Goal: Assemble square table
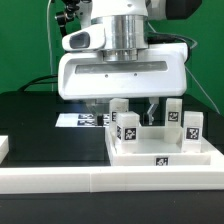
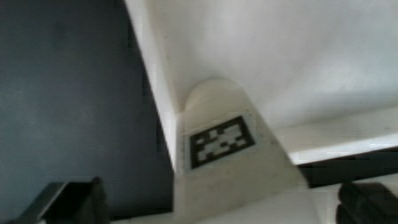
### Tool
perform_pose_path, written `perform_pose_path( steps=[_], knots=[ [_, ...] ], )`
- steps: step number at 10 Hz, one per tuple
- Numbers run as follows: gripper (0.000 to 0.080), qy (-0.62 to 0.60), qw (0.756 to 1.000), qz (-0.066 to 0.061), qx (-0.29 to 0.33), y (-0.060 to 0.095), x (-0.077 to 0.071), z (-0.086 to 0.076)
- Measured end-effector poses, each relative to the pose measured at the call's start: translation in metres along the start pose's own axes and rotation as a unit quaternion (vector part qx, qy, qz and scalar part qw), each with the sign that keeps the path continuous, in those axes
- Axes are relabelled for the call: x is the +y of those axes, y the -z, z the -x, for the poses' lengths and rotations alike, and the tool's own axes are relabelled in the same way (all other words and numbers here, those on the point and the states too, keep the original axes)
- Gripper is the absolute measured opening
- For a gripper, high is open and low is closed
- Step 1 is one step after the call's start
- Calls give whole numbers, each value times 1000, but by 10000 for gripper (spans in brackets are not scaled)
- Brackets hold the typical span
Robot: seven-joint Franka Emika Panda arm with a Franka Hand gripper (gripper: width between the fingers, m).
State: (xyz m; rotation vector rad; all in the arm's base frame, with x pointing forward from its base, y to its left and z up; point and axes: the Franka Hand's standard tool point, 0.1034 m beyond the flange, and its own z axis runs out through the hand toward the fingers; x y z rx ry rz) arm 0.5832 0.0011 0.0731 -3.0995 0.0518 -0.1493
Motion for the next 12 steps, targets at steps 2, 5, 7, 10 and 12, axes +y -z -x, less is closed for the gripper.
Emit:
perform_pose_path(
  steps=[2, 5, 7, 10, 12],
  knots=[
    [649, 10, 1000, 2, 0, 0, 0, 0],
    [395, -1, 1000, 2, 0, 0, 0, 0],
    [289, -26, 1000, 2, 0, 0, 1, 0],
    [289, -148, 989, 1, 1, 0, 4, 0],
    [289, -275, 961, 3, 6, -1, 6, 1]
  ],
)
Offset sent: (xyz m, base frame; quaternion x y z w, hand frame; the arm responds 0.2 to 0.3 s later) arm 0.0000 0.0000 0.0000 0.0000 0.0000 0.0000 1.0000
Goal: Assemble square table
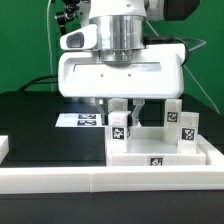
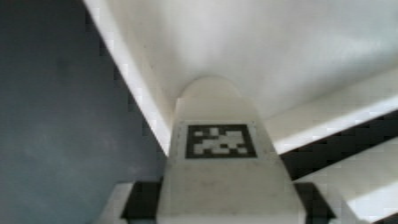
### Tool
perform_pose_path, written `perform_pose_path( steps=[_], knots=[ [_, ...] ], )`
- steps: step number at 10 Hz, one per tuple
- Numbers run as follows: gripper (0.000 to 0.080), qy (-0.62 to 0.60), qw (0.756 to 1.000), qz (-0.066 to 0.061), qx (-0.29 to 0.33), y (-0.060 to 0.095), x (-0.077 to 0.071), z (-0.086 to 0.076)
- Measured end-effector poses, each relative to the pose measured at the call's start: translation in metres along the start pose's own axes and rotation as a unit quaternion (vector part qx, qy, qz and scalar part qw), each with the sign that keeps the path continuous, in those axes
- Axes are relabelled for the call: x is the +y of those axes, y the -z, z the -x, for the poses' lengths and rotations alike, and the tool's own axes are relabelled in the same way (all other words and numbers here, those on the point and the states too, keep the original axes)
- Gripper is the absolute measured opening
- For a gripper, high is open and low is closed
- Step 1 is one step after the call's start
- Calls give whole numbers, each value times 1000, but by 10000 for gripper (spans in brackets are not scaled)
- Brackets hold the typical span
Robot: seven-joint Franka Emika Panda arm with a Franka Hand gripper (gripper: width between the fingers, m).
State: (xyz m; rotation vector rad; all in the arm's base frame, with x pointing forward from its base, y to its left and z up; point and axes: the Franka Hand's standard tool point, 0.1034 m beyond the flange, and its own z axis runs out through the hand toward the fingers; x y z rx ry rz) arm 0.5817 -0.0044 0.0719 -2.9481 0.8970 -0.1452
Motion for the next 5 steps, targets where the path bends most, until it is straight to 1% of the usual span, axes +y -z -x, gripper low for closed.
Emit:
perform_pose_path(
  steps=[1, 2, 3, 4, 5],
  knots=[
    [290, -40, 999, -1, 3, 0, 1, 0],
    [290, -111, 994, -5, 1, 0, 1, -1],
    [290, -156, 988, -6, 0, 0, 2, -1],
    [290, -194, 981, -6, -2, 0, 2, 0],
    [290, -251, 968, -3, -7, 0, 2, 1]
  ],
)
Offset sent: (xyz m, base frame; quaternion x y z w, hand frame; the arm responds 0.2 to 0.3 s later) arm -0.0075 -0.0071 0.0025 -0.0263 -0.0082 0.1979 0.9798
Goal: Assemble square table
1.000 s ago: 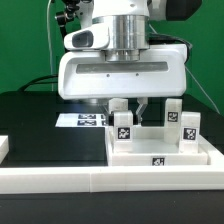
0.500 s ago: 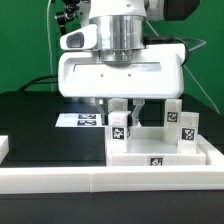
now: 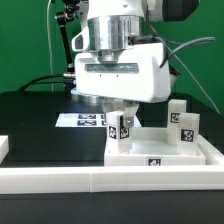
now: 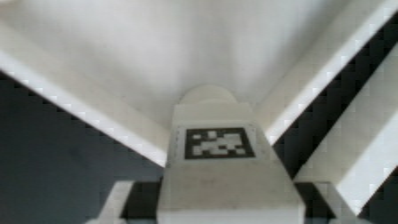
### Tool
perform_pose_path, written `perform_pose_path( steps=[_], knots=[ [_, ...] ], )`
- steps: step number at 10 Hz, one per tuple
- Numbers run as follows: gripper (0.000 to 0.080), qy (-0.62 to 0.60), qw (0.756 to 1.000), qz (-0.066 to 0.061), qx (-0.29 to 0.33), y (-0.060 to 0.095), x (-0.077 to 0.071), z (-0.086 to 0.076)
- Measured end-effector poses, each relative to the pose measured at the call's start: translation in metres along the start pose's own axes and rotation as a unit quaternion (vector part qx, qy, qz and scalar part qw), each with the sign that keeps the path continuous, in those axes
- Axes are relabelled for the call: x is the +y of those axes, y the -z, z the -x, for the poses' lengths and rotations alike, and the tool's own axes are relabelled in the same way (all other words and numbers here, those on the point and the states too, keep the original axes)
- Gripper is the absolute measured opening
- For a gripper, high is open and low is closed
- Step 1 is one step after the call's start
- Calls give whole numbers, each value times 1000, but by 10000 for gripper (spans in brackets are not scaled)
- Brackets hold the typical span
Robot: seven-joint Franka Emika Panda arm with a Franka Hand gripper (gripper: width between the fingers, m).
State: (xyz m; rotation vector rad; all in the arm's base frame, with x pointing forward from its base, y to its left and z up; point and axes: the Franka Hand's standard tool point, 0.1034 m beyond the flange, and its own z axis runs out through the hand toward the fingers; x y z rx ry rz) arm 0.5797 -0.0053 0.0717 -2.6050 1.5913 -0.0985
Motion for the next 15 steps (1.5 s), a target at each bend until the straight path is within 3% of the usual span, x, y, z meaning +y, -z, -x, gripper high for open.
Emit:
perform_pose_path(
  steps=[3, 6, 9, 10, 11, 12, 15],
  knots=[
    [290, -117, 993, 2, -2, 0, 0, 1],
    [290, -278, 960, 5, -7, -1, 1, 3],
    [303, -285, 958, 4, -10, -1, 1, 4],
    [520, -267, 964, 4, -11, -1, 1, 4],
    [520, -243, 970, -2, -7, -1, -1, 4],
    [622, -208, 978, -10, 0, -2, -2, 2],
    [648, -109, 994, -10, 0, -2, -4, 6]
  ],
)
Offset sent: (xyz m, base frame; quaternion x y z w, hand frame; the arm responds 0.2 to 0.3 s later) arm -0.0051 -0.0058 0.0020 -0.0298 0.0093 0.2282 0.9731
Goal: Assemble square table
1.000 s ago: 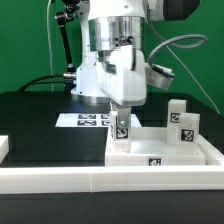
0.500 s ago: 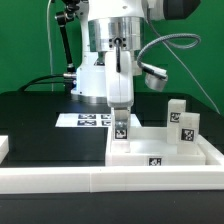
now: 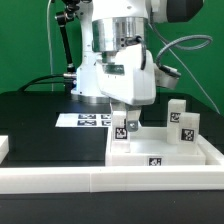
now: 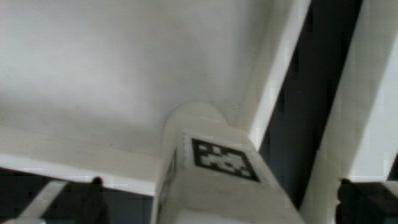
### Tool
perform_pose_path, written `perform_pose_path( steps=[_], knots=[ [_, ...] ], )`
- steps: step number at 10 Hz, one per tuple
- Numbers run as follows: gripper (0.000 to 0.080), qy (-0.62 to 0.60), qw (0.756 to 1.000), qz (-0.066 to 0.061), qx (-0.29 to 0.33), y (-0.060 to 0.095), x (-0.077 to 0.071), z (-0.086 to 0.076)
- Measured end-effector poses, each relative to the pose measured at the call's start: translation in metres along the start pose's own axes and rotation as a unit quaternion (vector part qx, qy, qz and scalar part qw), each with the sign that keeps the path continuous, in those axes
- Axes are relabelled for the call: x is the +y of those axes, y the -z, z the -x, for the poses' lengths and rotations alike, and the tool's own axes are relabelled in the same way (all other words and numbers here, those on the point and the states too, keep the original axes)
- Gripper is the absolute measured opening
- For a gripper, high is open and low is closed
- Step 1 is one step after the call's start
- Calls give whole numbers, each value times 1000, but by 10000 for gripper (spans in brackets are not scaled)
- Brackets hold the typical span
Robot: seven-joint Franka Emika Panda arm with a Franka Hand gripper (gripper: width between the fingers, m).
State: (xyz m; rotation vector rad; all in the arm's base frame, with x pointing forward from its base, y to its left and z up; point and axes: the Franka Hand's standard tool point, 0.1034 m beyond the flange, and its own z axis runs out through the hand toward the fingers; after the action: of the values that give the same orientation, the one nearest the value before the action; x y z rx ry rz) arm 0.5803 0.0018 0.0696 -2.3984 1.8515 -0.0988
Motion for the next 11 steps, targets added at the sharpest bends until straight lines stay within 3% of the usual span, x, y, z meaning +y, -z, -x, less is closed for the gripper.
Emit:
perform_pose_path(
  steps=[3, 11],
  knots=[
    [649, 118, 993, 1, -1, 0, 0, 2],
    [649, 427, 904, 4, -2, -1, 0, 2]
  ],
)
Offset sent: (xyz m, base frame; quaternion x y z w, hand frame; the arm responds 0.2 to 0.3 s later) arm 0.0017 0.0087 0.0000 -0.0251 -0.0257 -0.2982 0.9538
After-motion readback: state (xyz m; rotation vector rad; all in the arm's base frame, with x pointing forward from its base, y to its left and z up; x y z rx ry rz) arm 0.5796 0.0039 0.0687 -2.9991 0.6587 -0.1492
